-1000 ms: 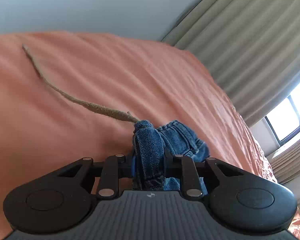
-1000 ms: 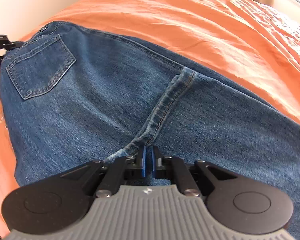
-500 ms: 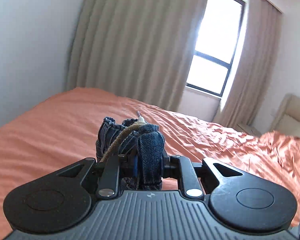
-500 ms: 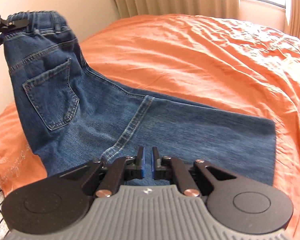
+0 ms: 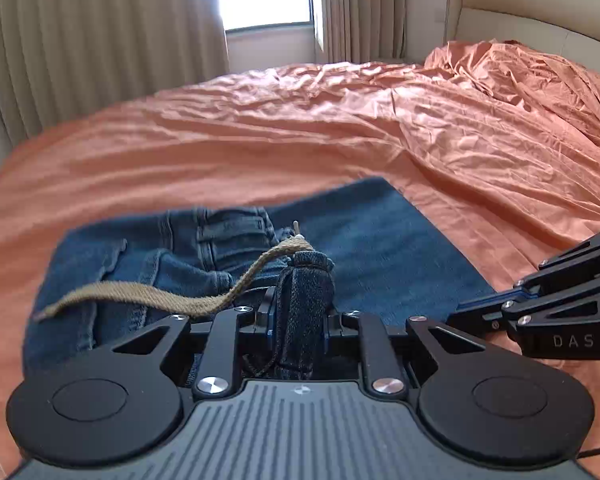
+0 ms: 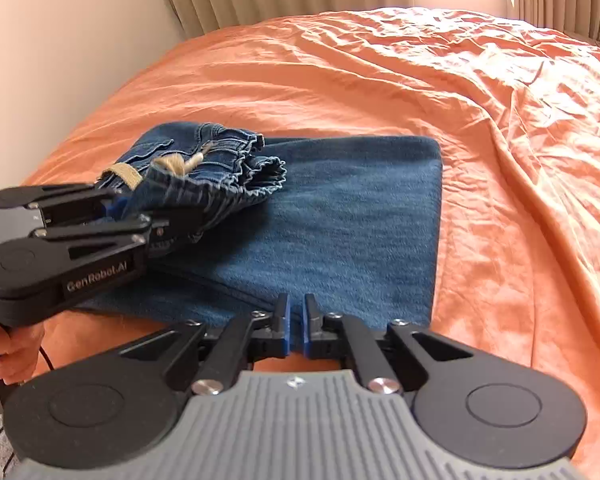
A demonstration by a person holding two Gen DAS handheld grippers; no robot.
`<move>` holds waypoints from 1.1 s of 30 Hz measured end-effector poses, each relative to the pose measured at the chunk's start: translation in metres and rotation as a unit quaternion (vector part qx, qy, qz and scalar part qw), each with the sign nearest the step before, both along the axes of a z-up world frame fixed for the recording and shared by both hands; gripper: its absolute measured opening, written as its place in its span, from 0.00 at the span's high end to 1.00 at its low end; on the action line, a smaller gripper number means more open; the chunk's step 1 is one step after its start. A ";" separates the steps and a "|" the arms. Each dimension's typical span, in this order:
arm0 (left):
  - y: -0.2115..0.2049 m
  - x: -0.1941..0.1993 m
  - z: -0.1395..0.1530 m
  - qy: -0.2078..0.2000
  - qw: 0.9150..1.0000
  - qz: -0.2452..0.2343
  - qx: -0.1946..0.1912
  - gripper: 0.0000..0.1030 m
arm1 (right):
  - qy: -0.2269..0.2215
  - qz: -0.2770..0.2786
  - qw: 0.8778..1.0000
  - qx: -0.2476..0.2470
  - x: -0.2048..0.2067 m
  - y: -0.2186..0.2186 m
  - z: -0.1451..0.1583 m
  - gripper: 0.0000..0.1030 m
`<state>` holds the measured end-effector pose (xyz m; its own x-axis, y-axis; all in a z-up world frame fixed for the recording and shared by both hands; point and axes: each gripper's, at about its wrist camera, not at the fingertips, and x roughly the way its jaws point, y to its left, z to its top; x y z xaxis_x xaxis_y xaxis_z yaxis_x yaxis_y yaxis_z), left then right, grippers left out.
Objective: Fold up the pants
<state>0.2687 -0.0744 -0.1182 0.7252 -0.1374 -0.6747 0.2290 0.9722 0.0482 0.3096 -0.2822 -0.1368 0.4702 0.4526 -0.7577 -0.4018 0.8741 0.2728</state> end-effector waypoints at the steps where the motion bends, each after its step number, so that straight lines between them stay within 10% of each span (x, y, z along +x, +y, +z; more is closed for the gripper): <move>1: 0.005 -0.001 -0.002 0.024 1.000 -0.004 -0.017 0.74 | 0.003 0.000 1.000 0.002 -0.001 -0.002 -0.002 0.99; 7: 0.035 0.016 -0.003 0.132 0.977 -0.043 -0.165 0.45 | -0.001 0.009 1.000 0.006 0.004 0.005 0.003 0.95; 11: 0.053 0.017 0.011 0.133 0.966 -0.064 -0.215 0.37 | 0.007 0.005 1.000 0.030 0.010 0.011 0.018 0.93; 20: 0.106 0.025 0.051 0.069 0.991 -0.025 -0.110 0.41 | 0.051 -0.036 0.987 0.145 0.055 0.030 0.029 0.70; 33: 0.202 0.080 0.018 0.094 0.988 0.082 -0.090 0.84 | 0.173 -0.118 0.948 0.241 0.133 0.058 -0.045 0.60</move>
<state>0.3491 0.1272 -0.1005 0.6115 -0.1591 -0.7751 0.0562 0.9858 -0.1580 0.4429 -0.2245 -0.1814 0.3618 0.6983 -0.6176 -0.0245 0.6694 0.7425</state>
